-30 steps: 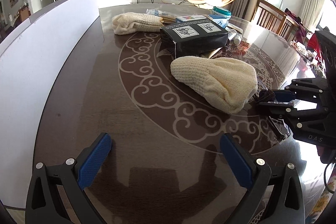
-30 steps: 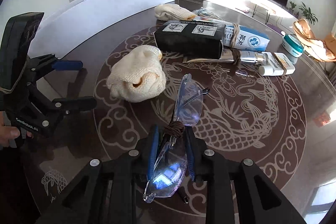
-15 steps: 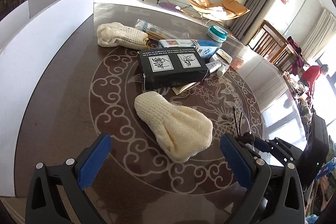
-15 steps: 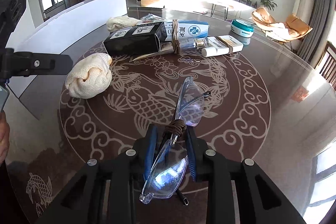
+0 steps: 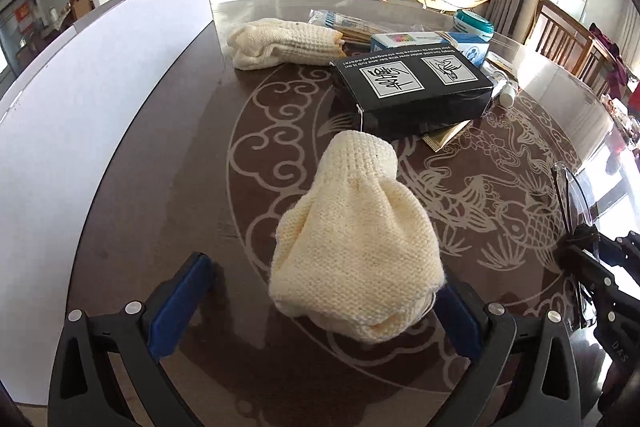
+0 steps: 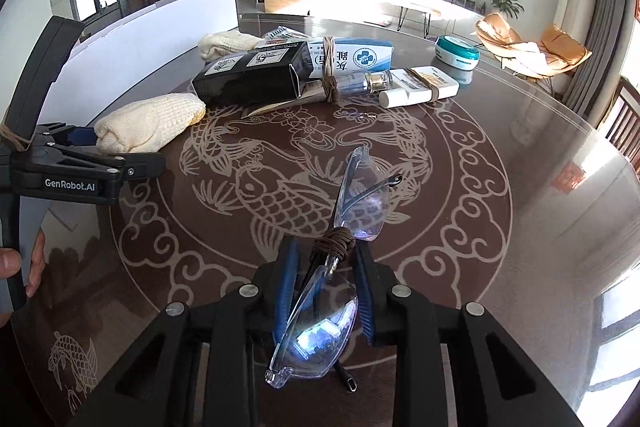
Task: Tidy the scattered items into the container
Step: 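Grasp the white knit glove with the left gripper while the right gripper lifts the glasses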
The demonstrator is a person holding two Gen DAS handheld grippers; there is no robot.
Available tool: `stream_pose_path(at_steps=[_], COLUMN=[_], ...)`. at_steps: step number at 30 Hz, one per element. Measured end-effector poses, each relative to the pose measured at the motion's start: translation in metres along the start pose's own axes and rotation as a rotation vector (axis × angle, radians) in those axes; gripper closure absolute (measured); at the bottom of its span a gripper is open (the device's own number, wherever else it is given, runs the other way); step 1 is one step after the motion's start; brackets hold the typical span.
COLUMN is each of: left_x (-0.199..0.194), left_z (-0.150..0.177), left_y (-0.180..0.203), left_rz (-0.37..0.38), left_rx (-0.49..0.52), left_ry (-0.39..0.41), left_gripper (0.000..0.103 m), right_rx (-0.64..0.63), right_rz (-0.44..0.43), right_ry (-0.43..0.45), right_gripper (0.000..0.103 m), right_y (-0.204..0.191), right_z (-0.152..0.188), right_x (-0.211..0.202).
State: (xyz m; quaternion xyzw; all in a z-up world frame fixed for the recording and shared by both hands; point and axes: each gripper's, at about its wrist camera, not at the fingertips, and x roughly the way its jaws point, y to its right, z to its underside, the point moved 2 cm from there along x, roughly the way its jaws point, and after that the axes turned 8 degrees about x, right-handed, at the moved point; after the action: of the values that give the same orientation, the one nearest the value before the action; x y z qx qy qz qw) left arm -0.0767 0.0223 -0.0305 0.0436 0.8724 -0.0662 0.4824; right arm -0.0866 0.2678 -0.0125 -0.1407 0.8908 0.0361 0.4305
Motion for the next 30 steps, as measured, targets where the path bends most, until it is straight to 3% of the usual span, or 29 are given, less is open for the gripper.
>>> stream_pose_path(at_steps=[10,12,13,14,20,24,26,28,30], left_x=[0.002,0.005,0.006,0.007,0.009,0.008,0.006,0.001,-0.006], left_z=[-0.002,-0.008,-0.011,-0.013,-0.020,-0.027,-0.026,-0.025,-0.025], left_y=[0.002,0.006,0.007,0.008,0.008,0.011,0.014,0.016,0.015], left_rz=[0.002,0.023,0.033,0.042,0.071,0.096,0.122,0.125,0.143], left_rx=[0.014,0.046,0.062,0.075,0.121,0.148,0.180,0.213,0.222], left_ry=[0.020,0.011,0.009,0.011,0.005,-0.062,-0.050,-0.017,0.004], left_gripper=[0.000,0.000,0.000,0.000,0.000,0.000,0.001,0.018,0.056], right_rx=[0.019,0.015,0.016,0.027,0.127,0.203,0.212,0.170,0.108], right_rz=[-0.024,-0.031,-0.011,0.012,-0.094,-0.163,-0.156,-0.126,-0.086], right_ry=[-0.004,-0.010,-0.026,-0.051,-0.036,-0.168,-0.210,-0.250,-0.277], right_gripper=[0.071,0.054,0.019,0.000,0.000,0.002,0.015,0.031,0.068], right_y=[0.003,0.002,0.002,0.004,0.022,0.037,0.039,0.033,0.023], right_z=[-0.001,-0.002,-0.001,-0.001,-0.003,-0.020,-0.029,-0.034,-0.037], right_x=[0.002,0.003,0.007,0.013,0.012,0.016,0.019,0.025,0.026])
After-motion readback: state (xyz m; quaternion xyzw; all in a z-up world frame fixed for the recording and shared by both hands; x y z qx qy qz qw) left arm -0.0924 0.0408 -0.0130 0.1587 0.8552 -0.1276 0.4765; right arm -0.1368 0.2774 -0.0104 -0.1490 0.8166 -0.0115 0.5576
